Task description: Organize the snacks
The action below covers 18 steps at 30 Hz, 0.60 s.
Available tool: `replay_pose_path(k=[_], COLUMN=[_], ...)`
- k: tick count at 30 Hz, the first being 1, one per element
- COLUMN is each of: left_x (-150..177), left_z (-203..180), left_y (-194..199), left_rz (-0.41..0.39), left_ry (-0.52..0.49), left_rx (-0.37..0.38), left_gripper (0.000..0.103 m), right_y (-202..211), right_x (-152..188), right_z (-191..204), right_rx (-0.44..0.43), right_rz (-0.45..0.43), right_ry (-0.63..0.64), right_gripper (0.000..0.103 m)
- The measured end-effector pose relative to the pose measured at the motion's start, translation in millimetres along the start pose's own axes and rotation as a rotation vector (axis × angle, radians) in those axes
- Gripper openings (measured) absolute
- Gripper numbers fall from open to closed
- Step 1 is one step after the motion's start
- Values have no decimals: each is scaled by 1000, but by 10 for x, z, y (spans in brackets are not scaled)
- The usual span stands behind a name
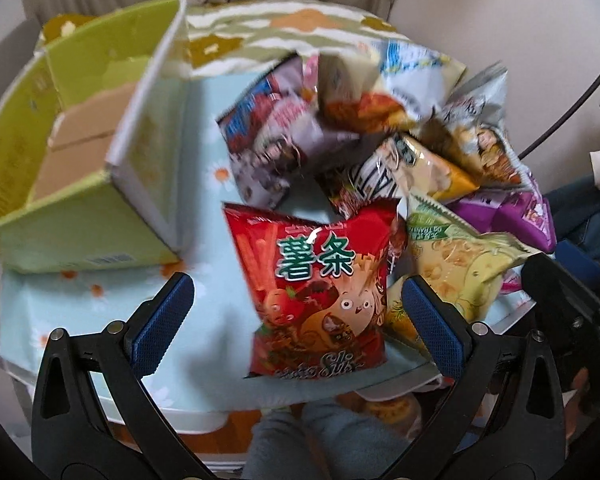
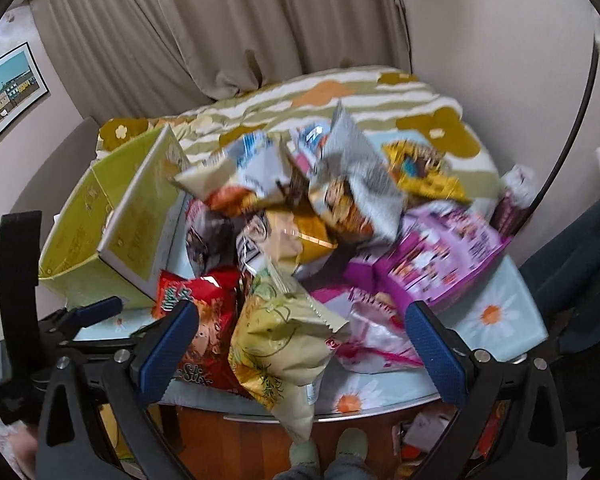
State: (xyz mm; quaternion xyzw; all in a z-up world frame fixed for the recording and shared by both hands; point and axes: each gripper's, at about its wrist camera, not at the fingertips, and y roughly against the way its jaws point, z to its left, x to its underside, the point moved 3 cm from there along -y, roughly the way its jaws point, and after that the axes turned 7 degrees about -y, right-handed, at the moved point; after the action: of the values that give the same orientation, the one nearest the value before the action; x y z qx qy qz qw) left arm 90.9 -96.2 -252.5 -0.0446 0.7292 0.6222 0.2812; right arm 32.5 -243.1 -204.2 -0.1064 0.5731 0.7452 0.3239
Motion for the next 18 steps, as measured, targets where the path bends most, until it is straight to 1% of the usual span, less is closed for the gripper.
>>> replay_pose_path(k=[3, 6, 11, 12, 14, 15, 16, 18], left_x=[37, 58, 82, 92, 127, 144, 154, 219], left_z=[-35, -83, -138, -142, -140, -137, -117, -97], left_y=[-132, -264, -451, -488, -540, -560, -580, -588], left_rz=[15, 31, 65, 71, 91, 94, 99, 93], left_ry=[-9, -26, -33, -34, -31, -27, -22, -20], left_rx=[7, -2, -6, -7, -2, 4, 6, 1], left_gripper=[103, 103, 102, 100, 89, 86, 83, 82], right_y=[-160, -290, -452, -472, -502, -525, -549, -571], right_x=[36, 40, 58, 66, 91, 110, 133, 156], right_z=[-17, -40, -38, -29, 9, 31, 40, 70], right_rx=[-24, -36, -51, -56, -64, -67, -69, -70], right_rz=[31, 53, 91, 95, 105, 113, 118, 123], right_ry=[-16, -13, -13, -12, -4, 5, 10, 20], right_gripper=[98, 93, 91, 91, 90, 86, 84, 82])
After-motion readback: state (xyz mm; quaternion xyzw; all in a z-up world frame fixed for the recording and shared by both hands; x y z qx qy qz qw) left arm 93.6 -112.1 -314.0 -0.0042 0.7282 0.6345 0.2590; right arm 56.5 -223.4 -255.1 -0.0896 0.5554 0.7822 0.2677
